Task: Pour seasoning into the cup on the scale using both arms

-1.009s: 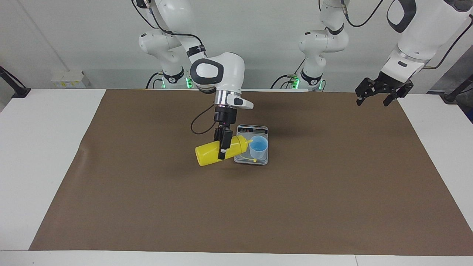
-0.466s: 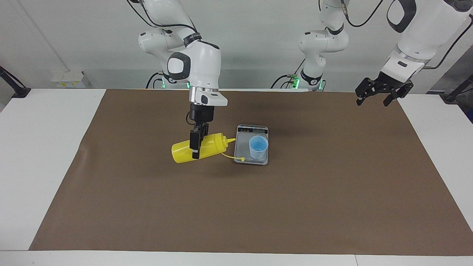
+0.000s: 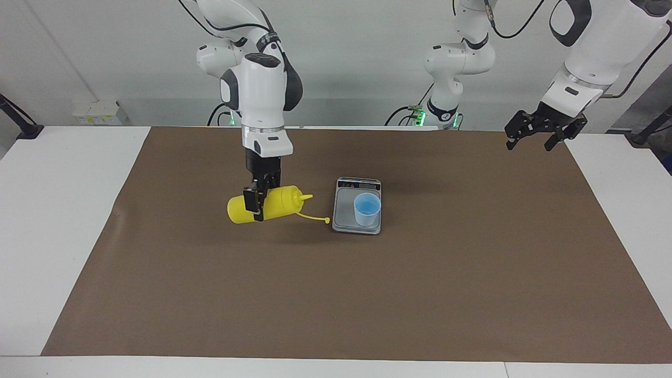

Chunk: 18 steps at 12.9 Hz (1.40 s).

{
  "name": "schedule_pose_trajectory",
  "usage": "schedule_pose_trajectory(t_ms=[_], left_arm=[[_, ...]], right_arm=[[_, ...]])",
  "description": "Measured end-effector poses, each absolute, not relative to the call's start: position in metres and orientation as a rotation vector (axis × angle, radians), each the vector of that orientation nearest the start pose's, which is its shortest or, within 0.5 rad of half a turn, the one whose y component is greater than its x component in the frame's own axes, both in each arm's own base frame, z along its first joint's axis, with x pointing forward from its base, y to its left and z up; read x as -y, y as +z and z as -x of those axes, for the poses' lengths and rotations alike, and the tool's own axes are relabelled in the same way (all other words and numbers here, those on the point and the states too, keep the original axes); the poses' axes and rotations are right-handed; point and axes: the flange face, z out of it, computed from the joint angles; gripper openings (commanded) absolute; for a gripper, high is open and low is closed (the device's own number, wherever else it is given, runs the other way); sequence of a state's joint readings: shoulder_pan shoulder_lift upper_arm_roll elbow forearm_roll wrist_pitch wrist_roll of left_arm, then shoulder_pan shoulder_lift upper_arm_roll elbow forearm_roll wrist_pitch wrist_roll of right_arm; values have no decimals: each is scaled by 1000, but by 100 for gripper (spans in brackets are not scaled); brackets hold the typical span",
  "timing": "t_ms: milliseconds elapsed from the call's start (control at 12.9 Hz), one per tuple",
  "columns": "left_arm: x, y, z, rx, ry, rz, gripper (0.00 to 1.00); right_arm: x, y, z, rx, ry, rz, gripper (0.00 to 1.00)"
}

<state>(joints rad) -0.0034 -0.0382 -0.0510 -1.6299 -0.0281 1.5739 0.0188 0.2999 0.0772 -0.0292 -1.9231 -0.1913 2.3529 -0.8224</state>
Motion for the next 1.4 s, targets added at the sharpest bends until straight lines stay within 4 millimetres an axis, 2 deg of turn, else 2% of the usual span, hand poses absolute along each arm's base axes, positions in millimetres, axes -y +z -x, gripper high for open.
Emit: schedule_pose_trajectory(t_ms=[233,466,699,854,1087,1242,1397], left_arm=[[33,618,-541,-115,29,3165,100],[33,618,-541,-115,29,3165,100],[33,618,-541,-115,29,3165,100],[33,618,-541,-115,29,3165,100],[33,618,-541,-115,29,3165,100],[33,618,-541,-115,29,3165,100],[33,618,-541,-115,29,3165,100]], right_arm=[[-127,480,-591,1687,-462,2690,0],[-89,470,-595,1555,-519,2582,0],[-70,449,-597,1457,-586,2471,0],[-60,426,-601,1405,-662,2364,0],[-43,373,-596,1292,-793,2237,0],[-41,342,-589,1217,-874,2198,0],[-45,322,-582,1175,-887,2175,0]])
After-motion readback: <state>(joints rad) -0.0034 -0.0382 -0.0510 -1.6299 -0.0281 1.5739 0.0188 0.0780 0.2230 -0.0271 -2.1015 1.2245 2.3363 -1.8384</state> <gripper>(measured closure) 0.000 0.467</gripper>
